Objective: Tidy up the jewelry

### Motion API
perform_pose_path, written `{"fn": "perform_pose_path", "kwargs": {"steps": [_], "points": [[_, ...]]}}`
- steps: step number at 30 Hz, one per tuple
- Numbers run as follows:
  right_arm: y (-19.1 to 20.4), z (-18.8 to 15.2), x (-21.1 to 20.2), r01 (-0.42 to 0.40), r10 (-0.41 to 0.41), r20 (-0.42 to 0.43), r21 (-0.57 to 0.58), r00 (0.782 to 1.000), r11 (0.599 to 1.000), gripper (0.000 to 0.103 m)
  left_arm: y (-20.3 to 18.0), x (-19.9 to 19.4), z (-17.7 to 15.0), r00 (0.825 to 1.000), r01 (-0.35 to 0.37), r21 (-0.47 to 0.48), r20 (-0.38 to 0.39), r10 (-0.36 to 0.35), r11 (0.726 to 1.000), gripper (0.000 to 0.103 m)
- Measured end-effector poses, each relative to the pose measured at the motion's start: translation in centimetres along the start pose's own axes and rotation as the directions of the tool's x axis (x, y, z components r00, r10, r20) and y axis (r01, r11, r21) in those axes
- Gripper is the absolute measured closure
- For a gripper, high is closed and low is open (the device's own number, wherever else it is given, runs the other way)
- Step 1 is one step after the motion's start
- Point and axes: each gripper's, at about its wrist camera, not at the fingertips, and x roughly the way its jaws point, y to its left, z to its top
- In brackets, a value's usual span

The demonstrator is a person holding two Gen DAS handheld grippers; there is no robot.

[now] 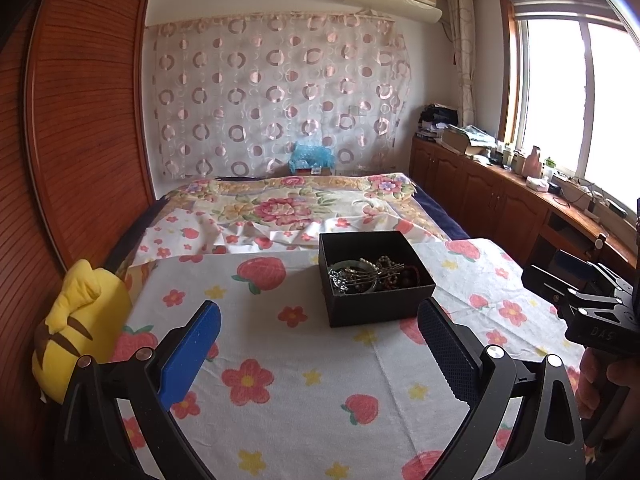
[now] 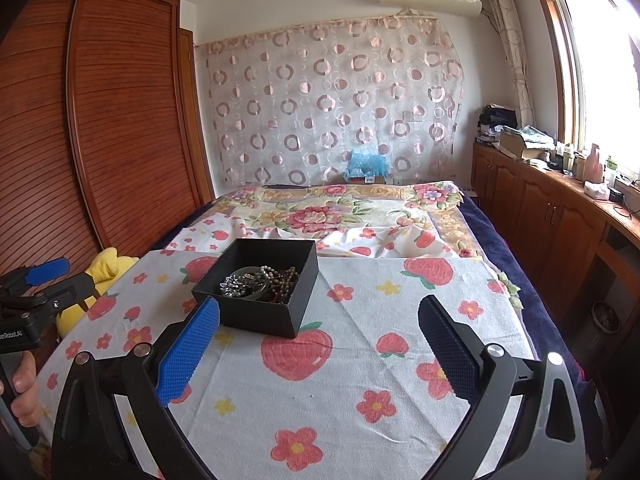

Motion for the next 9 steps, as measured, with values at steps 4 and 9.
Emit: {"fn": "perform_pose_path", "kwargs": {"steps": [4,9], "points": [[-0.06,0.03,-0.03,0.0,0.0,0.001,0.002,1.0,1.0,0.003,0.01,-0.01,-0.01,1.0,-0.002,-0.002,-0.001,0.002,1.0,0.008],[-0.11,0.03,-0.03,-0.001,0.001,0.001,0.003,1.0,1.0,0.003,-0.34,-0.43,0.54,1.0,0.002,-0.005,0.002,-0.002,1.0,0.008]]}}
